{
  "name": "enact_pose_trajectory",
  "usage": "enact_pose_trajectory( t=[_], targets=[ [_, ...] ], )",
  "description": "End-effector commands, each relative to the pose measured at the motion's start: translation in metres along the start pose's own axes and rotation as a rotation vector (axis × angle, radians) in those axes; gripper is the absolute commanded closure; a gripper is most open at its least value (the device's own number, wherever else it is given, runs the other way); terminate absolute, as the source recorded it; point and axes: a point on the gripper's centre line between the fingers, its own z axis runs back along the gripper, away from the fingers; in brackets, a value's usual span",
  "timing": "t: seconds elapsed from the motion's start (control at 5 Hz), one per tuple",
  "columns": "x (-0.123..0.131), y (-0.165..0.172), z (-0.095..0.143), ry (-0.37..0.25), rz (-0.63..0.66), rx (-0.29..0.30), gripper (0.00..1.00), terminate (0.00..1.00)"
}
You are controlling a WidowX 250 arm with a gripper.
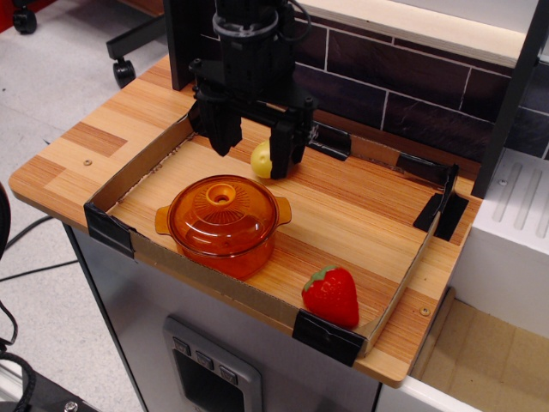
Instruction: Take lid off pot
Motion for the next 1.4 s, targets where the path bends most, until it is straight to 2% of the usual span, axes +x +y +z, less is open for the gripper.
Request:
enact_pose_trajectory(
  t=[0.0, 0.4, 0.6, 1.0, 1.2],
  targets=[
    [-0.009, 0.006, -0.003, -0.004, -0.045, 0.013, 0.00, 0.00],
    [-0.013, 0.009, -0.015, 0.032, -0.068, 0.020, 0.00, 0.00],
    [-0.013, 0.010, -0.019, 0.041, -0.067, 0.008, 1.00, 0.00],
    [-0.016, 0.013, -0.020, 0.038, -0.085, -0.014, 1.00, 0.00],
    [-0.013, 0.014, -0.008, 0.039, -0.077, -0.031, 1.00, 0.00]
  ],
)
